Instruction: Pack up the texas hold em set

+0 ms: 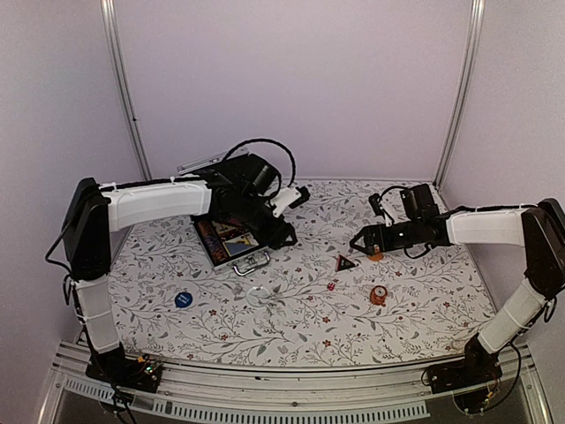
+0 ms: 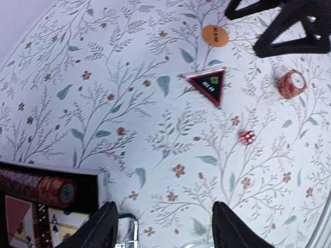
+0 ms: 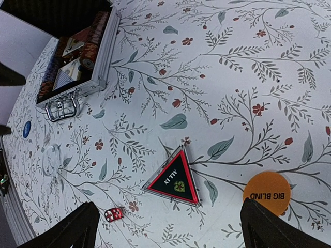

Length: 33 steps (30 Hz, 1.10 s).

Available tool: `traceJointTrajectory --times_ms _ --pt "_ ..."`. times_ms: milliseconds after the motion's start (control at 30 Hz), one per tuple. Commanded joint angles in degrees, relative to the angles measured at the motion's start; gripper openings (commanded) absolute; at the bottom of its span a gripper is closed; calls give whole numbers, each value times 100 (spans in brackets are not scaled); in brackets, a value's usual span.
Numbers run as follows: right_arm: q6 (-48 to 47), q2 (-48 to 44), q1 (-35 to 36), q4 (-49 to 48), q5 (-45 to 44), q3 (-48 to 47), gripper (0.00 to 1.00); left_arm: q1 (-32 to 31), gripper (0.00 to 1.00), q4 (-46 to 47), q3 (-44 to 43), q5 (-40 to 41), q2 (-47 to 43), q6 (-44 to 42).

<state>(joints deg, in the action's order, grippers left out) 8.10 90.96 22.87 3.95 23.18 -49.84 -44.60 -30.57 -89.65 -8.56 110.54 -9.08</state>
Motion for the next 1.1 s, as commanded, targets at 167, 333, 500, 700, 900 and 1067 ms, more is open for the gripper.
traceJointTrajectory --times_ms 167,333,500,700,900,1067 --pt "161 -295 -177 52 -436 71 99 -1182 65 95 -811 379 1192 1667" --pt "189 -268 -188 3 -374 97 99 -1414 68 87 -960 608 1540 2448" --pt "239 -277 -193 -68 -341 190 99 -1431 67 390 -875 421 1607 2902" --pt "236 -358 -195 -69 -373 253 99 -1516 60 363 -1132 330 1954 3094" --pt "219 -399 -187 -76 -352 290 99 -1558 56 270 -1373 480 2219 3144" --pt "222 -410 -194 -91 -351 333 99 -1577 52 246 -1462 442 2371 3142"
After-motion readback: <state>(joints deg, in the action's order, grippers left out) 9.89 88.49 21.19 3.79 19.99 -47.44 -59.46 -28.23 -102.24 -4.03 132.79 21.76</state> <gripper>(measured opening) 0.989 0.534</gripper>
